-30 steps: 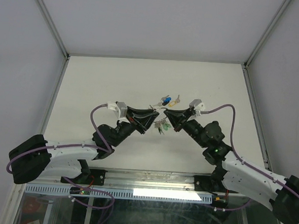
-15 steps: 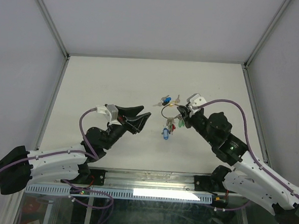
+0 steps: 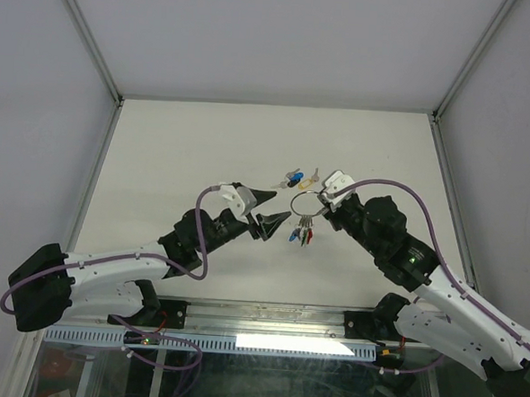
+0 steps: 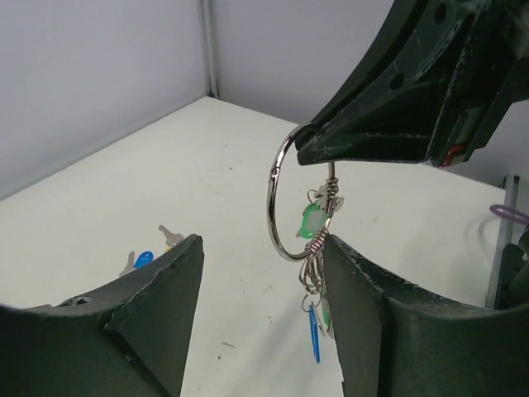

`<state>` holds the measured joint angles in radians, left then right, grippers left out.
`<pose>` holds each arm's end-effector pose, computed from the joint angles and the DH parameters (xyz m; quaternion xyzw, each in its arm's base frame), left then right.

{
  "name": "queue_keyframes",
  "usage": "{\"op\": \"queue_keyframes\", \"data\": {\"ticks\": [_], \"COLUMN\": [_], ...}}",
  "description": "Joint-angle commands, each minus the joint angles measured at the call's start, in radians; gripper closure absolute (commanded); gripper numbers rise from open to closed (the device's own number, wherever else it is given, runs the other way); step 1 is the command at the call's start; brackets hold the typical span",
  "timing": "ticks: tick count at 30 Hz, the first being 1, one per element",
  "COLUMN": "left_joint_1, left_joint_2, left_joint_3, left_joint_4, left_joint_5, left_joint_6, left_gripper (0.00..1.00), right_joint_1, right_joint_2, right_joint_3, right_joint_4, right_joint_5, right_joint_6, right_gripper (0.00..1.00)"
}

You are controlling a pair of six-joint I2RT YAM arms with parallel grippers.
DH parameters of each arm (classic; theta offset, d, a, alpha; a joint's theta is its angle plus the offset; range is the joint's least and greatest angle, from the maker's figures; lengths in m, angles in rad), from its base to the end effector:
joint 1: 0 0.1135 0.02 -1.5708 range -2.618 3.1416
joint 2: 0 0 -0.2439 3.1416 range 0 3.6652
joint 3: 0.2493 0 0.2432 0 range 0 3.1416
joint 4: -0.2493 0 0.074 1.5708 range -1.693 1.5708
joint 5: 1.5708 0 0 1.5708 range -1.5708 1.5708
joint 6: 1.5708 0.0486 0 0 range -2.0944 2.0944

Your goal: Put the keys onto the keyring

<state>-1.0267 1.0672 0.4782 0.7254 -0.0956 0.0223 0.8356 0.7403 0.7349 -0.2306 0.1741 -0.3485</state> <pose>0.1349 -0.2139 0.2627 0.2976 0.5863 -0.3348 0.6750 0.1367 0.1386 0.3082 -0.3920 0.6793 0.0824 0.6149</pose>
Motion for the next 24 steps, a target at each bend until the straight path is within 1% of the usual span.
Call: {"op": "queue_keyframes", "data": {"ticks": [1,8,12,14,18,20,22,23,24], "left_joint_1": [0.001,0.001,0.001,0.001,0.001,0.001,0.001,0.001,0.0], "left_joint_2": [0.064,0.139,0.174,0.181,0.179,0.174,0.166,0.161,0.154], "left_joint_3": [0.091,0.141,0.163,0.161,0.149,0.143,0.133,0.13,0.123], "left_joint_4": [-0.024,-0.025,-0.037,-0.033,-0.024,-0.023,-0.024,-0.025,-0.024], "left_joint_5": [0.087,0.135,0.157,0.158,0.156,0.153,0.142,0.136,0.133], "left_joint_6": [0.058,0.078,0.094,0.098,0.102,0.105,0.109,0.109,0.112], "left_gripper": [0.42,0.44,0.51,0.57,0.74,0.85,0.99,1.0,1.0], "right_joint_1": [-0.001,0.0,0.0,0.0,0.0,0.0,0.0,0.0,0.0], "right_joint_2": [-0.011,-0.027,-0.031,-0.03,-0.028,-0.032,-0.038,-0.041,-0.046], "right_joint_3": [0.048,0.034,0.025,0.026,0.02,0.016,0.013,0.011,0.01], "right_joint_4": [0.071,0.078,0.076,0.066,0.076,0.088,0.095,0.094,0.092], "right_joint_5": [-0.08,-0.169,-0.24,-0.267,-0.287,-0.289,-0.288,-0.288,-0.289], "right_joint_6": [-0.027,-0.032,-0.033,-0.036,-0.031,-0.027,-0.022,-0.019,-0.016], "right_gripper": [1.0,1.0,1.0,1.0,1.0,1.0,1.0,0.99,0.96]}}
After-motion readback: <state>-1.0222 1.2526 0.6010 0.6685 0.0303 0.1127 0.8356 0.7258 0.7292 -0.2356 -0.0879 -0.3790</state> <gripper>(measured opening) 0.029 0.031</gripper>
